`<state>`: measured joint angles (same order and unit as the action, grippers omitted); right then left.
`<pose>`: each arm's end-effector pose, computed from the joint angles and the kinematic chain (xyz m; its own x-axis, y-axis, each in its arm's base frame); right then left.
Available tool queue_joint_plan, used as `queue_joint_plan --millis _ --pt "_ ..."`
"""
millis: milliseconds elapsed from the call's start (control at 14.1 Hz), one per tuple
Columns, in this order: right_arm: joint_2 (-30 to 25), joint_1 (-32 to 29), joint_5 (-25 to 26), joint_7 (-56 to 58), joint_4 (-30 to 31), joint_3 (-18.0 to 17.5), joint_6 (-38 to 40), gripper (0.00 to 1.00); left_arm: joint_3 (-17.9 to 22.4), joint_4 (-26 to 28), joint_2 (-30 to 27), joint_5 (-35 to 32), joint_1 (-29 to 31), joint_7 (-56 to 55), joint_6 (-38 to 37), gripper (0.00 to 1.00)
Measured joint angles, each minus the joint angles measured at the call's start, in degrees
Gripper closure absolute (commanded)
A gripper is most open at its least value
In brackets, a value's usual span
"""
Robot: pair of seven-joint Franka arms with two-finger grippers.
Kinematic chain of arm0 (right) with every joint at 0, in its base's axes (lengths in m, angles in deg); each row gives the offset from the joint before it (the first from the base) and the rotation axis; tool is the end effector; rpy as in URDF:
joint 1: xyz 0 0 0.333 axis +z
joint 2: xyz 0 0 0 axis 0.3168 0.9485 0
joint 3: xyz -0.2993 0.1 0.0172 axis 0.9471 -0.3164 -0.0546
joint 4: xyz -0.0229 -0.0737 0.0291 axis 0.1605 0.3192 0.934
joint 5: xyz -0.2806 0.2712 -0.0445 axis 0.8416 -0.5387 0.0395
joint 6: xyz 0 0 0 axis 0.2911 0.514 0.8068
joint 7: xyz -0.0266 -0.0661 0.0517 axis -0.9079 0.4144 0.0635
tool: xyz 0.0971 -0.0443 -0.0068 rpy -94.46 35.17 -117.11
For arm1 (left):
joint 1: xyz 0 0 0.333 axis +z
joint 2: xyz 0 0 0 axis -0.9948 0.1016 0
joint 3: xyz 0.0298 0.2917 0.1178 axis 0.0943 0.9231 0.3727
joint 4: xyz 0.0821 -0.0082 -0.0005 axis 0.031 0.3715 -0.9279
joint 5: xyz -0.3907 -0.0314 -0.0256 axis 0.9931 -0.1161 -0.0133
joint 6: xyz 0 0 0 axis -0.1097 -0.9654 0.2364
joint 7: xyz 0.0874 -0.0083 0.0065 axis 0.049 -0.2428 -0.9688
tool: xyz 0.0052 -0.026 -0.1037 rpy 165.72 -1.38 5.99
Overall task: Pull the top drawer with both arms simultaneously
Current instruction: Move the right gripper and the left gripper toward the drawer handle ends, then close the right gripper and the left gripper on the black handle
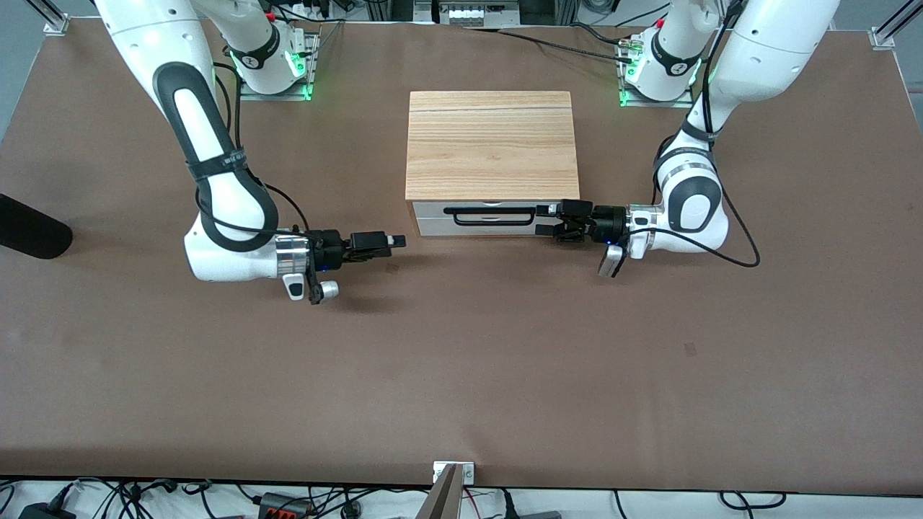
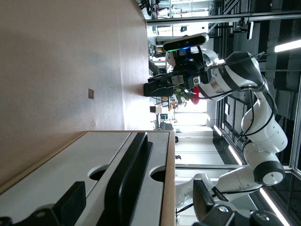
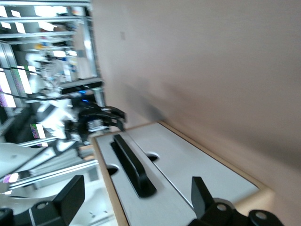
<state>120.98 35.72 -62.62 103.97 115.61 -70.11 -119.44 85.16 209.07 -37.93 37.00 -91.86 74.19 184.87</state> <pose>0.5975 0.2676 0.2444 0.9789 0.1483 -0.1409 -0.0740 -0.3855 -0.9198 0.5161 -0.2032 0.1858 0.9946 -0.0964 0.0388 -0.0481 -0.0961 0.9942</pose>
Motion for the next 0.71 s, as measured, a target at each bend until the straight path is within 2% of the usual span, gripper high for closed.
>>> queue_joint_plan --millis 213,426,497,640,711 --pt "2.99 3.09 -8.08 6.92 0.39 -0.05 0.03 0.0 0.0 0.0 1.45 0.0 0.19 4.25 -0.42 0.31" --pt "4.34 5.07 -12.0 12.02 1.41 -0.06 1.41 0.0 0.0 -0.01 1.81 0.0 0.16 5.54 -0.58 0.47" --pt "4.95 5.16 -12.87 13.55 1.74 -0.05 3.37 0.0 -0.01 -0.01 1.84 0.0 0.14 5.66 -0.61 0.56" --pt "6.76 5.22 -16.24 17.15 2.07 -0.04 7.48 0.0 -0.02 -0.01 1.88 0.0 0.09 5.79 -0.64 0.6" --pt "7.74 5.38 -17.6 18.92 2.14 -0.04 8.45 0.0 -0.03 -0.01 1.9 0.0 0.06 5.88 -0.66 0.65"
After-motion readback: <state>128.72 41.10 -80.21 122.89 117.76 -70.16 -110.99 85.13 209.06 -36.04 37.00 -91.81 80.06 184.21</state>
